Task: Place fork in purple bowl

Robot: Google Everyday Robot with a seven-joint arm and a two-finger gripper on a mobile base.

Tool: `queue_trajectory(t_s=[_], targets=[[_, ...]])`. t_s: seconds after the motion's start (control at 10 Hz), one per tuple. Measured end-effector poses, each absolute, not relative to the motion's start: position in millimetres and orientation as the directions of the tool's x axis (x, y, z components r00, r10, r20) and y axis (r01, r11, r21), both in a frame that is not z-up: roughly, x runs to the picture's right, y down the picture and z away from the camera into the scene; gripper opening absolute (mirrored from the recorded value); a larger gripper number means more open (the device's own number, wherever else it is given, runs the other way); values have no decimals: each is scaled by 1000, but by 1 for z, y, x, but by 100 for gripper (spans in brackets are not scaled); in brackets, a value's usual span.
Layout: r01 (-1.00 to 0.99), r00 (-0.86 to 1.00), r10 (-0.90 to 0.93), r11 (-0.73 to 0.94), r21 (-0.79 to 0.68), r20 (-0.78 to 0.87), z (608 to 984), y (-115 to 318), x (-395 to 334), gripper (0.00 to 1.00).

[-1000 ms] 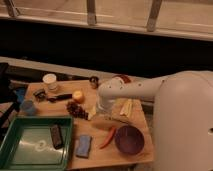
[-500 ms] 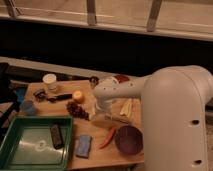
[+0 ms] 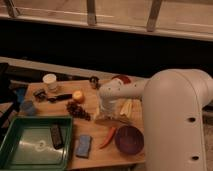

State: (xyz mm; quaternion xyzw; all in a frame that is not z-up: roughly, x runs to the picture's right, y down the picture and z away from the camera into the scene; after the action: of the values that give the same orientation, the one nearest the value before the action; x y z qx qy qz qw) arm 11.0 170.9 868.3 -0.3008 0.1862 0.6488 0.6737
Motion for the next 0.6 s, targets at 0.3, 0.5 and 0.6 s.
queue_trajectory(t_s=[0.3,0.5,0.6], targets=[[-989,95,758,-3,-149,-645,870,172,10,77],[-988,121,755,28,-153,-644,870,173,3,56],[-987,129,752,38,-153,-646,870,175,2,48]])
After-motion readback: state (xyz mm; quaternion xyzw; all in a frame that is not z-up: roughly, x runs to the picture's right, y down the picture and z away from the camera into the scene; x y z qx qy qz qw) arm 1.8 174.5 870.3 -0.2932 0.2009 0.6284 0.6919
